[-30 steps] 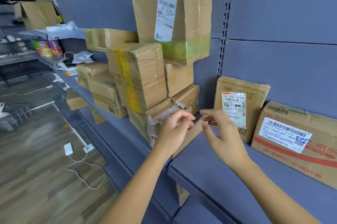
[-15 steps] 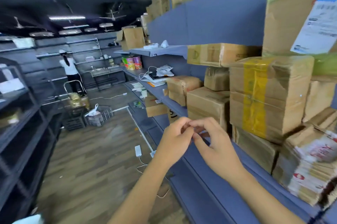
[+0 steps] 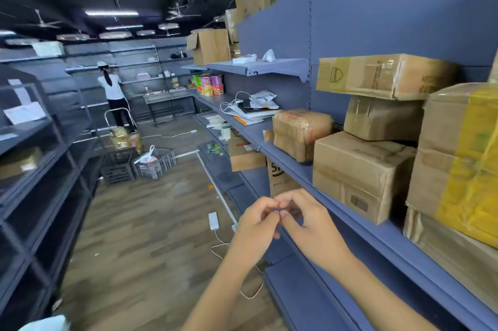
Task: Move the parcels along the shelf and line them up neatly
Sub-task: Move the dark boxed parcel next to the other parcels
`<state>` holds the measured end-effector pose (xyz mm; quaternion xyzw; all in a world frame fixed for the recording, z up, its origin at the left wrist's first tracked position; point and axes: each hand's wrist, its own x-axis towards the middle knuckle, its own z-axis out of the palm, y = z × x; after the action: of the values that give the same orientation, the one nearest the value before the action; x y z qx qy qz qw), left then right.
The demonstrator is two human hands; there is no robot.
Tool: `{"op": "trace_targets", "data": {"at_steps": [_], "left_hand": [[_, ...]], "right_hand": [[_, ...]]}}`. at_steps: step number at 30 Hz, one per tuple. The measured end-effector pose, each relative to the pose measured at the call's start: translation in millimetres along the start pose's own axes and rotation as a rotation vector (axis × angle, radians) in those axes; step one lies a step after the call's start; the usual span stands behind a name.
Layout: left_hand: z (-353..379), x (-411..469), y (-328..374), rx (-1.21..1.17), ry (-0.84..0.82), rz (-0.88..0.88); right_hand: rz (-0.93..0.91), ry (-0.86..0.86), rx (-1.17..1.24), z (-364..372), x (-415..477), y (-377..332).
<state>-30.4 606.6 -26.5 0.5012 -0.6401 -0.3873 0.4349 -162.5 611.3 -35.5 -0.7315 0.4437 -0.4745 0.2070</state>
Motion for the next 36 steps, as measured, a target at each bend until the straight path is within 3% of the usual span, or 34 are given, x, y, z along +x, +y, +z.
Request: {"op": "trace_targets", "data": {"at_steps": [10, 19, 28, 32, 36], "left_hand": [[-29.7, 126.4, -24.5, 0.046, 0.006, -0.007], [-7.4, 265.0, -19.8, 0.046, -0.054, 0.104], [29.8, 382.2, -16.1, -0.117, -0.263, 0.251], [42.2, 431.9, -21.8, -0.288, -0.48, 0.284], [50.6, 473.2, -30.9, -0.121, -0.557, 0.451]], "right_hand": [[0.001, 0.005, 0.057, 39.4, 110.3, 62.1], [0.035, 0.14, 0.012, 7.4, 214.9, 115.9], [0.235, 0.237, -0.012, -21.8, 260.0, 138.5], [0.251, 0.365, -0.041, -6.2, 287.9, 139.8], [0.333, 0.495, -0.089, 6.9, 308.7, 154.4]]}}
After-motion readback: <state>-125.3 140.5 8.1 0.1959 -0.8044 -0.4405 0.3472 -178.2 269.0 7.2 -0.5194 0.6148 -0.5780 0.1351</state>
